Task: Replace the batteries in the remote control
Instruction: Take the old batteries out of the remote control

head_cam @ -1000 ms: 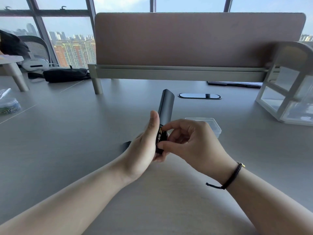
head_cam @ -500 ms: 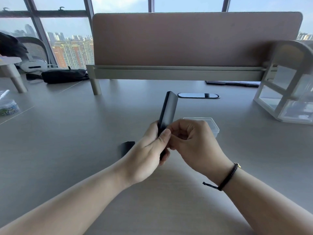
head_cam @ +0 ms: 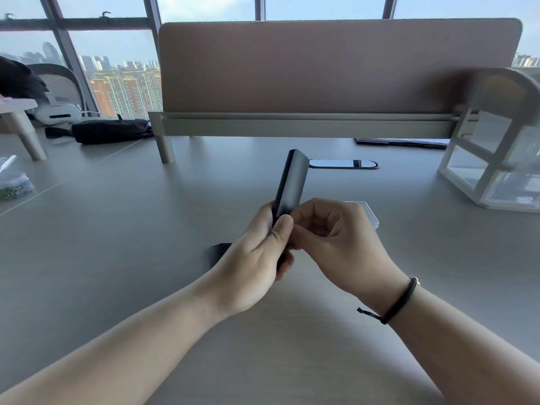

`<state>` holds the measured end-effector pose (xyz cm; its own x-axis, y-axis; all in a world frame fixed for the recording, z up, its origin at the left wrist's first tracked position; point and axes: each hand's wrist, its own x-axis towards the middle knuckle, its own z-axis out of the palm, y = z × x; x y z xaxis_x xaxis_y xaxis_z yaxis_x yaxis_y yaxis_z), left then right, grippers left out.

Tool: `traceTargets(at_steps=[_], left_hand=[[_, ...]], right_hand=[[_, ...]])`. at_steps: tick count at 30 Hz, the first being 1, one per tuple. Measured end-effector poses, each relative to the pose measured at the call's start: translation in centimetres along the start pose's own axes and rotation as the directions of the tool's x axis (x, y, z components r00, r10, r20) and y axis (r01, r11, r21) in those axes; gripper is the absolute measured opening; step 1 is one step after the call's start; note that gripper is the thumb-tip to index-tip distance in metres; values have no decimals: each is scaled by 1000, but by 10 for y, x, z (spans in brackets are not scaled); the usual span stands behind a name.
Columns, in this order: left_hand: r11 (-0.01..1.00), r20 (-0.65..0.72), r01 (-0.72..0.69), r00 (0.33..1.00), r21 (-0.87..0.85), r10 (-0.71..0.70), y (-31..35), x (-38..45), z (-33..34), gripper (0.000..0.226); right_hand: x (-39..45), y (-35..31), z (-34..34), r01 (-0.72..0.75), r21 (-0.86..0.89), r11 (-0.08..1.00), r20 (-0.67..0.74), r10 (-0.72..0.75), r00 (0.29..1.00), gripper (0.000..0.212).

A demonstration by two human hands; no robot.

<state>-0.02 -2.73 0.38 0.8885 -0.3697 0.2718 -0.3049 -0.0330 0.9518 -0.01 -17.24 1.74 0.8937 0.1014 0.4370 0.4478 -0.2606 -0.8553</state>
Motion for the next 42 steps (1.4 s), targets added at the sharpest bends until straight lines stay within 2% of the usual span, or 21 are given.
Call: traceTargets(at_steps=[6, 10, 13, 15, 16, 18, 20, 22, 24, 27, 29, 32, 34, 42], left_hand=[[1000, 0, -10, 1000, -24, 10, 0, 3, -4, 41], [1000, -25, 0, 1000, 1, 0, -1, 5, -6, 42], [1000, -42, -14, 999, -4, 14, -2, 5, -7, 50], [999, -122, -35, 992, -38, 30, -3, 8, -8, 60], [996, -183, -52, 982, -69, 38, -2, 10, -9, 62], [985, -318, -86, 947, -151, 34, -1, 14, -13, 61], [966, -432, -121, 902, -228, 11, 0, 18, -20, 53], [944, -518, -142, 855, -298, -35, 2, 20, -26, 46], [927, -571, -147, 817, -344, -83, 4, 22, -30, 44], [920, -590, -143, 800, -365, -110, 4, 23, -31, 44], [923, -592, -138, 798, -360, -112, 4, 23, -30, 44], [921, -591, -134, 798, -366, -119, 4, 23, -30, 45], [919, -592, -129, 796, -372, -128, 5, 23, -31, 45], [924, -563, -103, 816, -369, -134, 2, 23, -27, 46]], right_hand=[[-2, -2, 1, 33, -77, 997, -115, -42, 992, 15], [-1, 0, 1, -18, -5, 1000, -122, 17, 992, 13], [2, 1, 0, -122, 223, 967, -100, 148, 984, 11], [7, 2, -4, -190, 399, 897, -119, 257, 959, 11], [10, 4, -6, -214, 433, 876, -138, 299, 944, 11], [12, 10, -8, -270, 356, 895, -151, 340, 928, 10], [10, 17, -5, -352, 140, 925, -89, 366, 926, 8], [6, 22, 1, -395, -112, 912, -10, 396, 918, 9], [4, 26, 4, -330, -286, 900, 3, 346, 938, 9], [3, 28, 8, -200, -431, 880, 45, 242, 969, 11], [2, 27, 8, -167, -449, 878, 102, 236, 966, 18], [0, 23, 3, -125, -436, 891, 294, 273, 916, 49], [-1, 22, 2, -60, -467, 882, 371, 257, 892, 63], [-2, 33, 13, 2, -465, 885, 265, 137, 954, 54]])
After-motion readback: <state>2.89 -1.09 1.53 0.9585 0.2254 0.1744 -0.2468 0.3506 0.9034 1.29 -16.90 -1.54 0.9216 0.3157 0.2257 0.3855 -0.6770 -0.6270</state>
